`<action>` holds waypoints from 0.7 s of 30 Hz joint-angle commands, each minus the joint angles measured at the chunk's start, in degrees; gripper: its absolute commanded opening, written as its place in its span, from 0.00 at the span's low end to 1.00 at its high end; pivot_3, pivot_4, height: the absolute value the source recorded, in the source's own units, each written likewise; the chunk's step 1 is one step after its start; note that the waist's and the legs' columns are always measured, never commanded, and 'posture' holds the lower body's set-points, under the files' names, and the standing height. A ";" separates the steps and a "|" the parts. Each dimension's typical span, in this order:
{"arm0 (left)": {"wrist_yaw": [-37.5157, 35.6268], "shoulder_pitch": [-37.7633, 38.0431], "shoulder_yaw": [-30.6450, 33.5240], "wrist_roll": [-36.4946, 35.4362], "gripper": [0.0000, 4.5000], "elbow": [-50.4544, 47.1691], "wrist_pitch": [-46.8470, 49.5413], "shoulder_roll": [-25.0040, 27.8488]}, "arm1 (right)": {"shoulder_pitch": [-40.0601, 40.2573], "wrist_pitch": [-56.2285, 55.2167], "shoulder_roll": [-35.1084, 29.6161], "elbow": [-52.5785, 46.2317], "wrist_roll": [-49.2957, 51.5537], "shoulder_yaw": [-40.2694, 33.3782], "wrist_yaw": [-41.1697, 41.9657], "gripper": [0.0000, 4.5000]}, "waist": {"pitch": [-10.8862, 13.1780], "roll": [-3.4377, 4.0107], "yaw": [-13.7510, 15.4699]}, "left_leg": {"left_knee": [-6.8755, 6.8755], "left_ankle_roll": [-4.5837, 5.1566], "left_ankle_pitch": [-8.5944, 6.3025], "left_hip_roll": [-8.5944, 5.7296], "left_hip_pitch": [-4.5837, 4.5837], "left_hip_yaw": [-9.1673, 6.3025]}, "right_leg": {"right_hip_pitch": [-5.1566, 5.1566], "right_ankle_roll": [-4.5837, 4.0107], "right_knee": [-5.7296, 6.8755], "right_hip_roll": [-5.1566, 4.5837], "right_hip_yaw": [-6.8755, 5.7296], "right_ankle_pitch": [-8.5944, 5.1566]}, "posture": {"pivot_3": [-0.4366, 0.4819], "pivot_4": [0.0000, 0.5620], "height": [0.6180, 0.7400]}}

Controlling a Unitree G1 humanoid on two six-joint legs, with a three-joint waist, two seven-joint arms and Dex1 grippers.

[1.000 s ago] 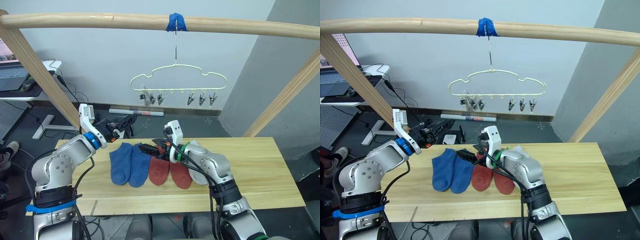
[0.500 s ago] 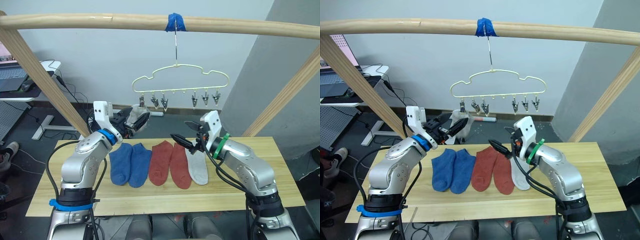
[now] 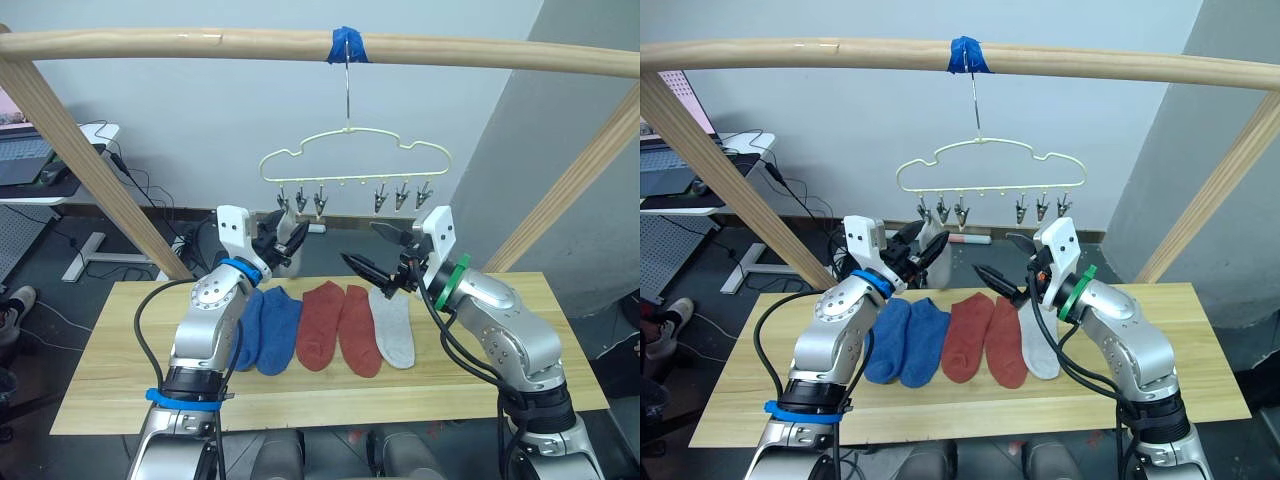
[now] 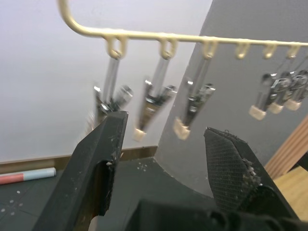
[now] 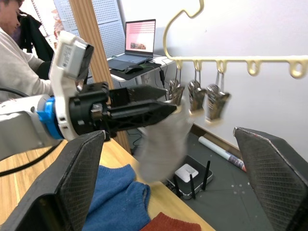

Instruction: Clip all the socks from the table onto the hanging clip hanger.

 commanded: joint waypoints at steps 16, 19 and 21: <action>0.26 -5.04 0.99 2.31 0.63 6.50 -6.74 -2.51 | -3.40 -0.97 -0.13 -3.02 3.05 -1.22 0.30 1.00 | 0.00 0.00 -0.15 | 0.13 0.03 0.03 -0.02 0.07 -0.02 | -0.01 0.00 0.33 0.02 -0.01 0.00 | 0.46 0.24 1.00; 0.06 -5.17 1.03 2.35 0.63 7.04 -7.09 -2.48 | -3.68 -0.92 -0.09 -3.04 3.23 -1.22 0.09 1.00 | 0.00 0.00 -0.16 | 0.15 0.03 0.03 -0.02 0.07 -0.02 | -0.01 0.00 0.35 0.02 0.00 0.00 | 0.45 0.25 1.00; 0.04 -5.20 1.06 2.31 0.63 7.20 -7.24 -2.51 | -3.72 -0.93 -0.20 -3.12 3.29 -1.17 0.08 1.00 | 0.00 0.00 -0.16 | 0.15 0.03 0.03 -0.01 0.08 -0.03 | -0.01 0.00 0.37 0.02 -0.01 0.00 | 0.45 0.25 1.00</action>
